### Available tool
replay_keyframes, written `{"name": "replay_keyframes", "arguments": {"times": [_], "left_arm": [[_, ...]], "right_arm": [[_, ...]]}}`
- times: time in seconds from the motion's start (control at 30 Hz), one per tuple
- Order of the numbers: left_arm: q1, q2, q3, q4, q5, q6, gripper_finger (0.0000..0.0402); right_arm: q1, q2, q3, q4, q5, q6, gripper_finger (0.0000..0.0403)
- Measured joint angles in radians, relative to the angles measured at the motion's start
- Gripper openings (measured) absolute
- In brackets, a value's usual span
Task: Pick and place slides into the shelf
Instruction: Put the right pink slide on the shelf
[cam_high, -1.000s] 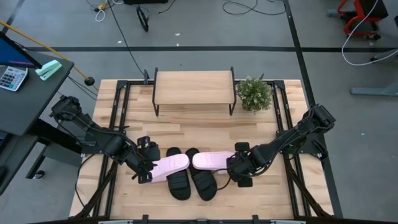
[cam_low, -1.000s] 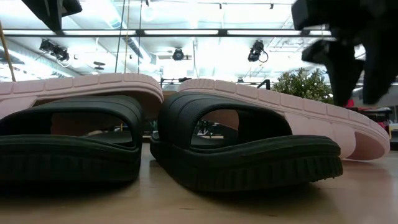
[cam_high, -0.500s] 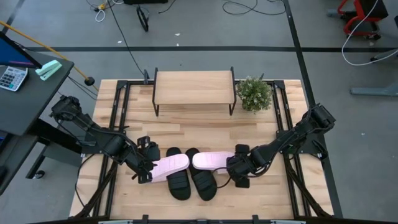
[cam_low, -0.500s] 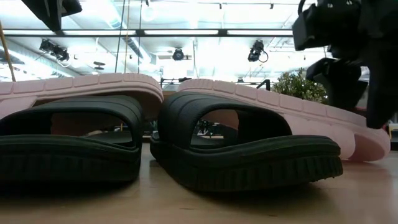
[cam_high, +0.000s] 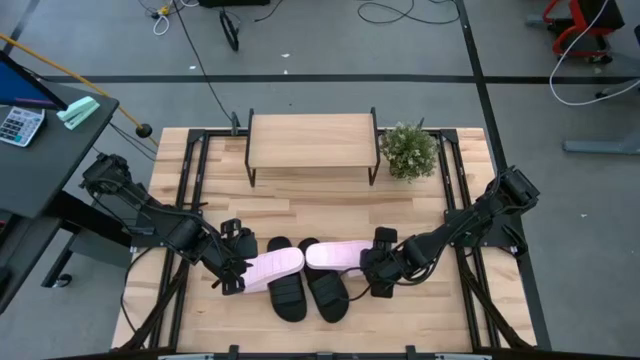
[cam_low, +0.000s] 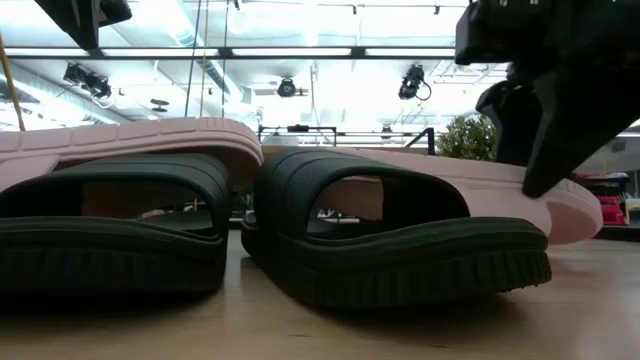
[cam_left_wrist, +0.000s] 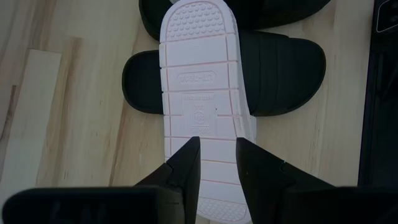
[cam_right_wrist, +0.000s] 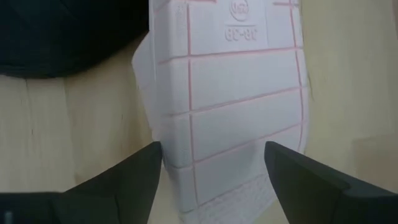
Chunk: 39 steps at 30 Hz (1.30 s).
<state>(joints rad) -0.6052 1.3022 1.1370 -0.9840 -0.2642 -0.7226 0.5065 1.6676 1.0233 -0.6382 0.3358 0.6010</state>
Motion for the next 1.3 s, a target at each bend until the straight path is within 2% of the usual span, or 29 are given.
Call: {"name": "replay_keyframes", "arguments": {"times": [0.2,0.5,0.63,0.9,1.07,1.3], "left_arm": [[0.0,0.0,0.0,0.0,0.0,0.0,0.0107],[-0.001,-0.001,0.0,0.0,-0.001,0.0,0.0107],[-0.001,-0.001,0.0,0.001,-0.001,0.0,0.0107],[-0.001,-0.001,0.0,0.001,-0.004,0.0,0.0107],[-0.001,-0.001,0.0,0.001,-0.004,0.0,0.0107],[-0.001,0.0,0.0,0.001,-0.004,0.0,0.0107]], "right_arm": [[0.0,0.023,-0.025,0.043,0.013,0.0,0.029],[0.003,0.021,-0.212,0.298,0.024,0.058,0.0282],[0.003,0.021,-0.217,0.304,0.018,0.059,0.024],[0.001,0.027,-0.176,0.287,-0.028,0.028,0.0095],[0.003,0.022,-0.135,0.227,-0.043,0.027,0.0084],[0.004,0.02,0.011,-0.071,-0.034,0.005,0.0064]]}}
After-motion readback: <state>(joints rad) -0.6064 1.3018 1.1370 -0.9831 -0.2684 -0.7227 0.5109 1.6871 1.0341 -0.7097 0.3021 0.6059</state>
